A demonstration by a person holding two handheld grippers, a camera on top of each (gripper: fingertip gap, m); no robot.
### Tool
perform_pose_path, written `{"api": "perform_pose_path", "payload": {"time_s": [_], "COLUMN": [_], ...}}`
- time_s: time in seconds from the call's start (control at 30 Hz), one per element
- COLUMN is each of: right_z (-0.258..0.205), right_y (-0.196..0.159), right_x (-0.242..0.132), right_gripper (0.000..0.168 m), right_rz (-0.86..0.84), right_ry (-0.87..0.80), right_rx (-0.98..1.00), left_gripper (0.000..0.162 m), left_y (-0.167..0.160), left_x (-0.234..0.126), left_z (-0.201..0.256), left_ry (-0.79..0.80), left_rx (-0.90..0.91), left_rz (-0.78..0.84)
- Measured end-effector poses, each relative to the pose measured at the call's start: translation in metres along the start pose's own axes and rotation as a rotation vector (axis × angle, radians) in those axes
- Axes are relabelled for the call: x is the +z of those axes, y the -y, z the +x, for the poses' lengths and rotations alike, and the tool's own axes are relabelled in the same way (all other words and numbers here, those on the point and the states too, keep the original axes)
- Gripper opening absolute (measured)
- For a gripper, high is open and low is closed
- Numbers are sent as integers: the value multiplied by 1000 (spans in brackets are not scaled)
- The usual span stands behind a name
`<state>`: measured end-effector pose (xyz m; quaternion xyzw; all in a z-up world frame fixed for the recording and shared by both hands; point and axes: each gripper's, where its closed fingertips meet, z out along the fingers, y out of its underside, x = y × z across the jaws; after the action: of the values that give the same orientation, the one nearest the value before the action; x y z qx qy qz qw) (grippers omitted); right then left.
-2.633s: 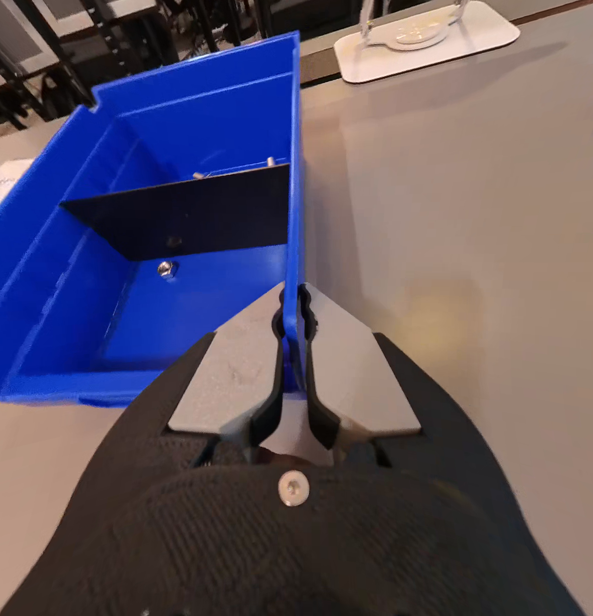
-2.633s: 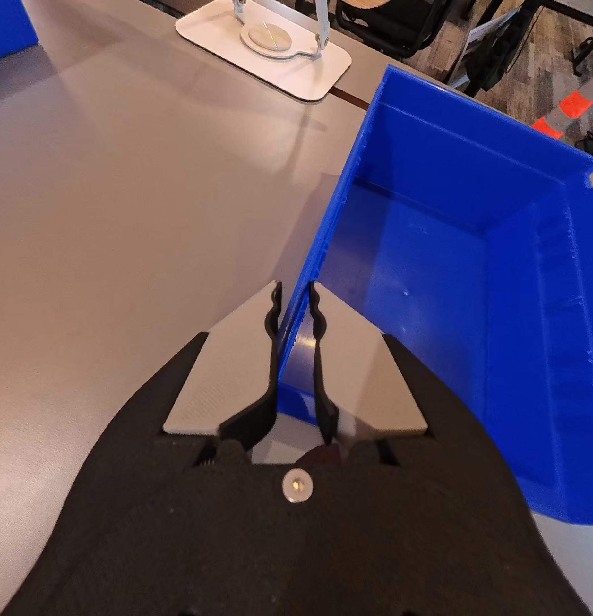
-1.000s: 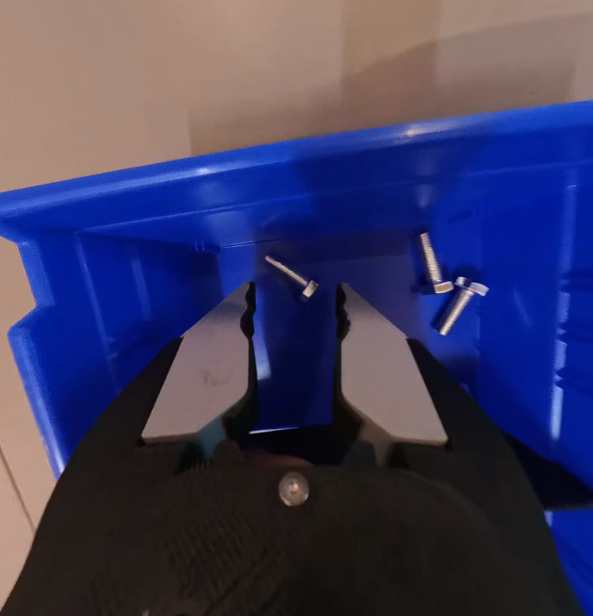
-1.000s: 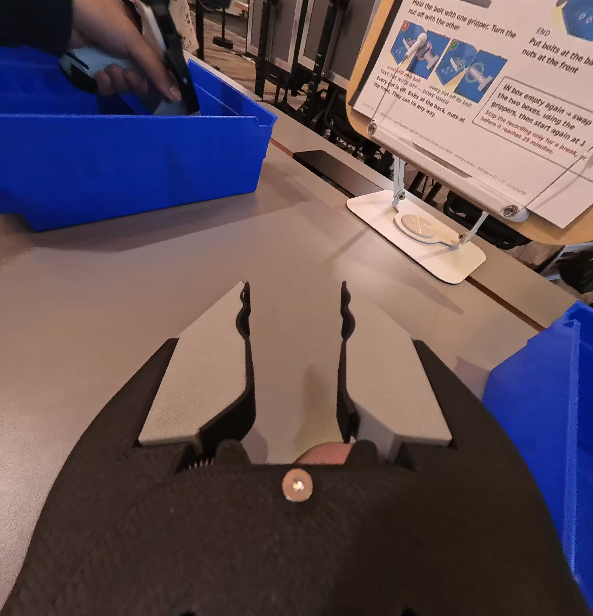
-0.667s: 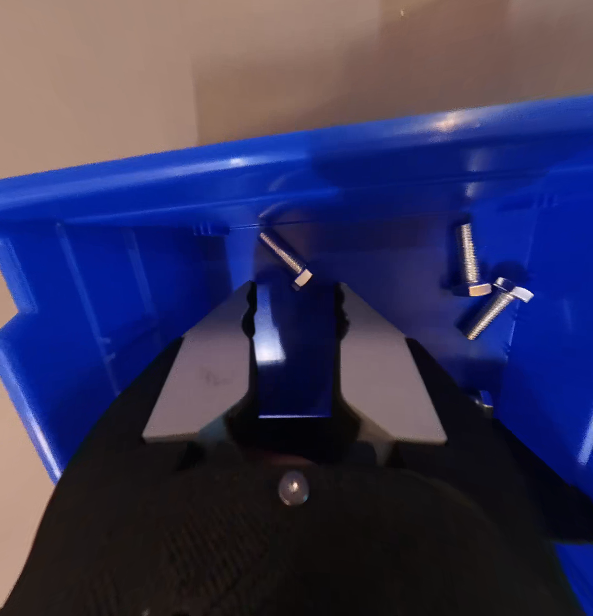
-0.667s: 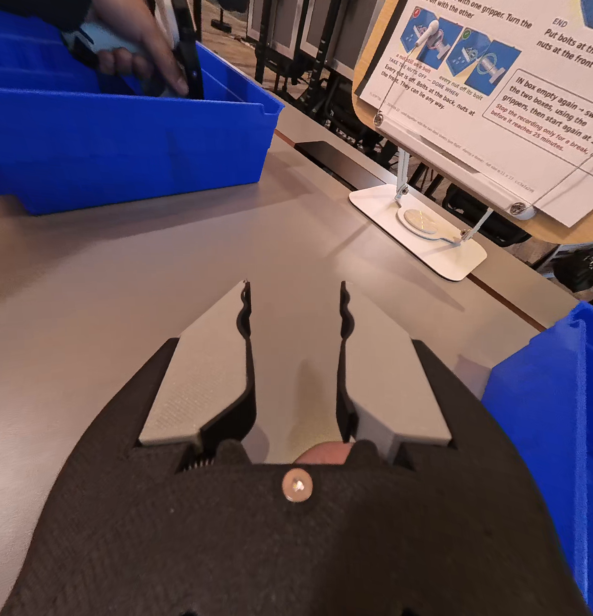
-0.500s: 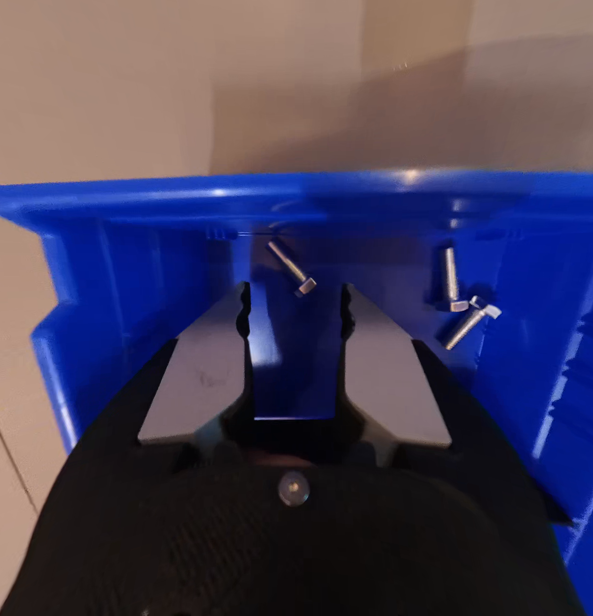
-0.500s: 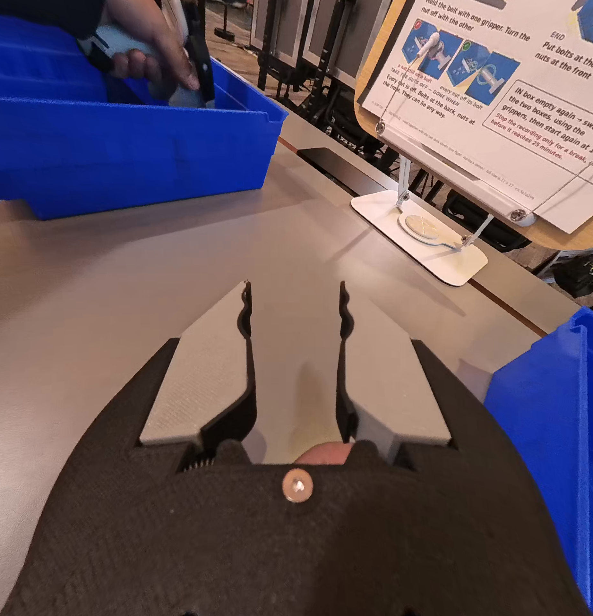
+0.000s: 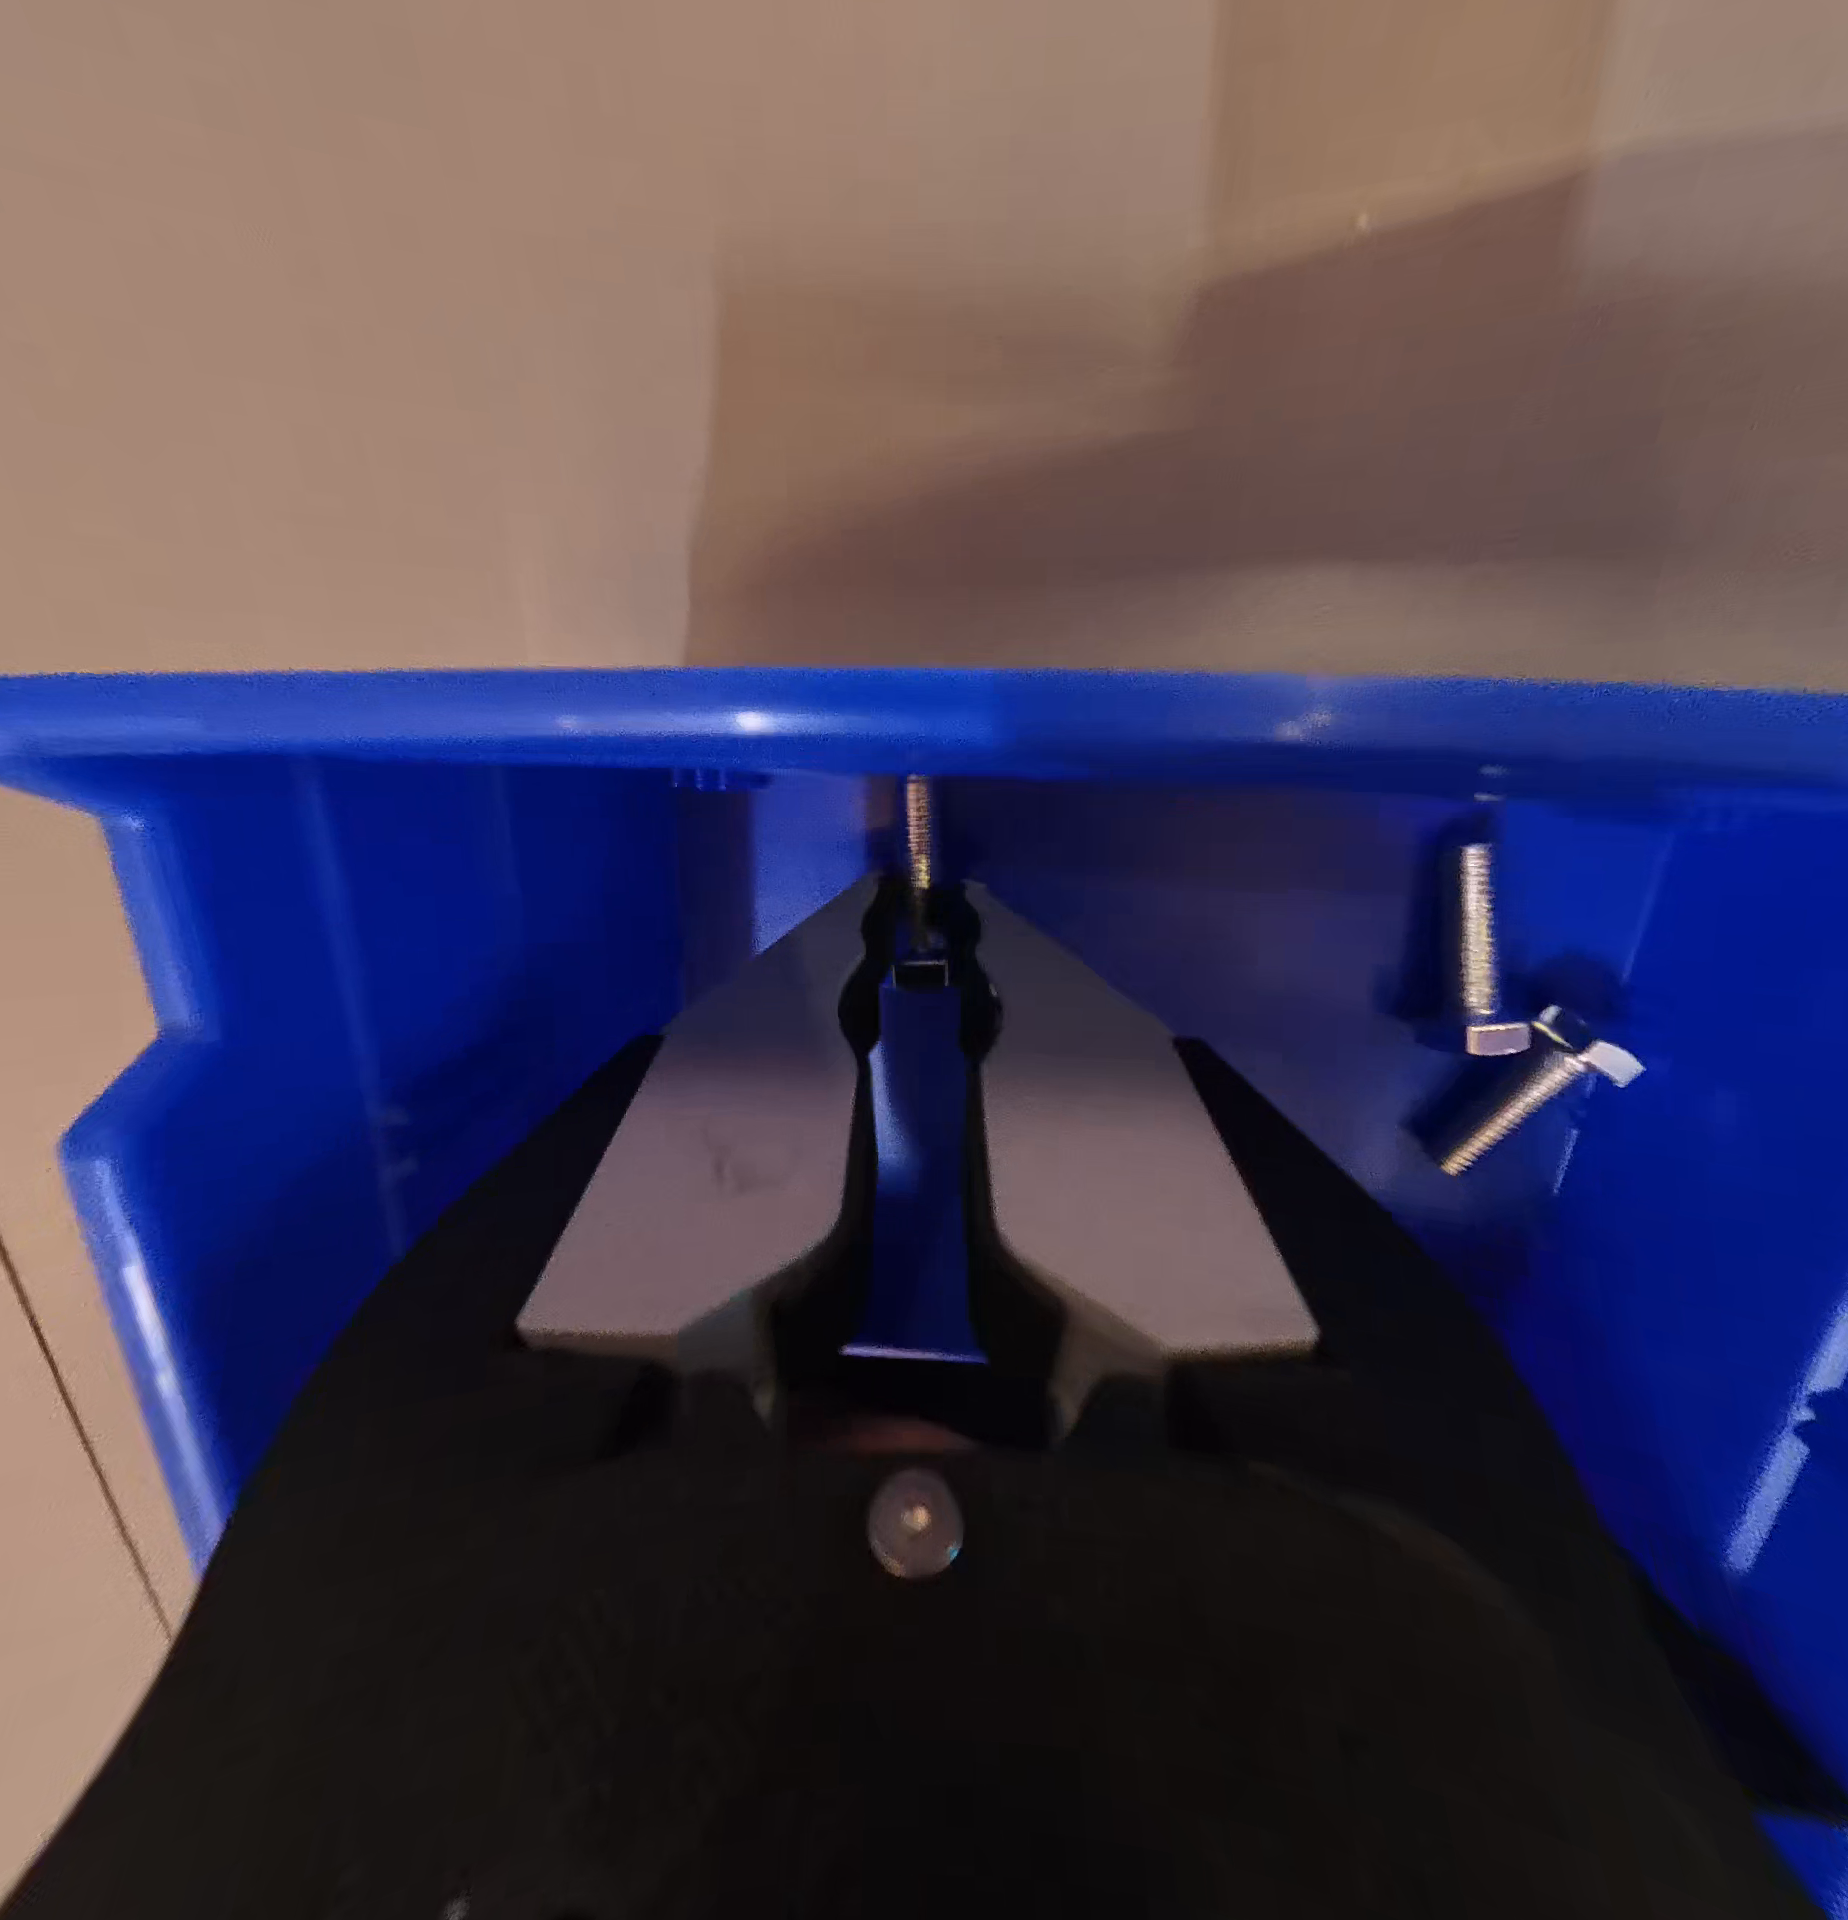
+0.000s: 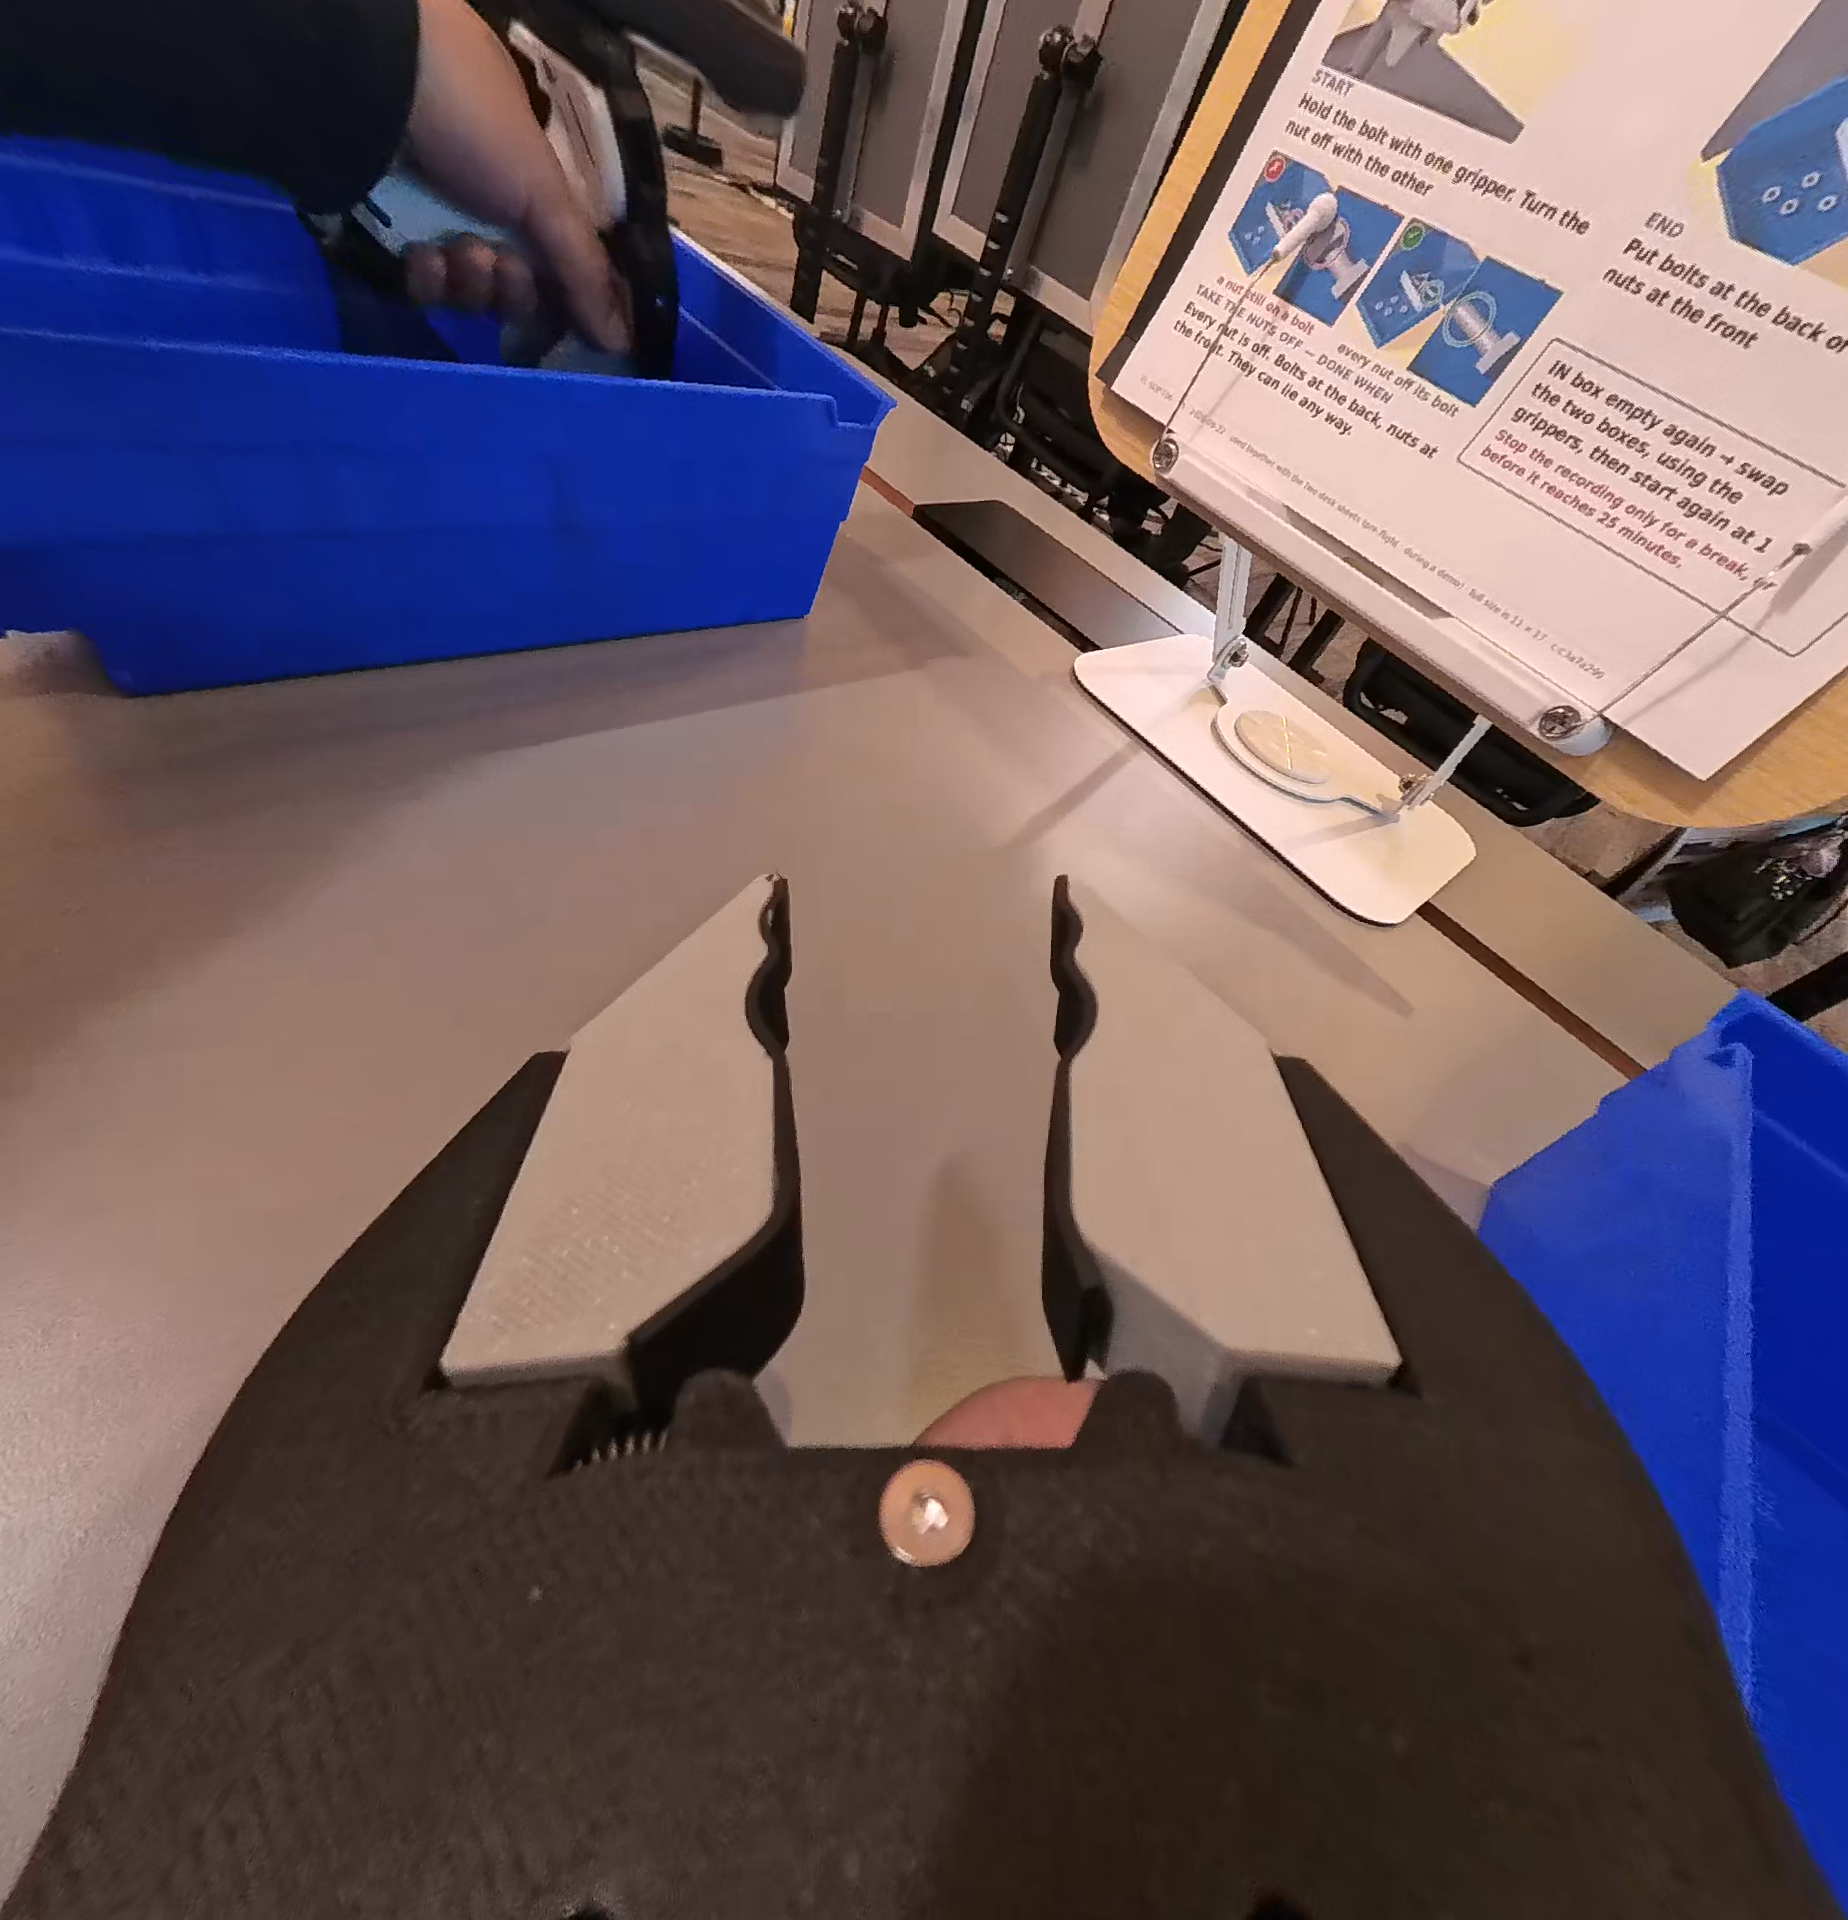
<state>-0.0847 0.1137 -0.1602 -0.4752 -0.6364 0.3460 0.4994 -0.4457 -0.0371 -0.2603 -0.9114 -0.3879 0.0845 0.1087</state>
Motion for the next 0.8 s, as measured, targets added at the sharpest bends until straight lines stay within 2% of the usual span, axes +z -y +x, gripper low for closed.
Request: {"api": "perform_pose_path", "payload": {"time_s": [0.1, 0.2, 0.3, 0.37, 0.47, 0.57, 0.7, 0.8], "right_z": [3, 6, 6, -3, -22, -25, -29, -35], "right_y": [-1, -3, 0, 6, 18, 38, 62, 67], "right_x": [0, 0, -1, -3, -9, -19, -37, -42], "right_gripper": [46, 44, 42, 38, 38, 35, 27, 30], "right_rz": [-3, -5, 16, 46, 87, 192, 327, 359], "right_ry": [-5, 5, 48, 139, 325, 421, 575, 672], "right_rx": [6, 43, 103, 160, 266, 381, 536, 627], "left_gripper": [8, 7, 8, 8, 8, 8, 7, 7], "left_y": [5, 14, 22, 20, -20, -77, -135, -152], "left_x": [-10, -37, -86, -135, -203, -239, -246, -228], "left_z": [0, 1, 22, 61, 132, 204, 273, 299], "left_ry": [-9, -7, -98, -225, -363, -448, -541, -518], "left_rx": [37, 97, 148, 258, 426, 542, 614, 640], "left_rz": [67, 196, 389, 598, 851, 1043, 1164, 1172]}}
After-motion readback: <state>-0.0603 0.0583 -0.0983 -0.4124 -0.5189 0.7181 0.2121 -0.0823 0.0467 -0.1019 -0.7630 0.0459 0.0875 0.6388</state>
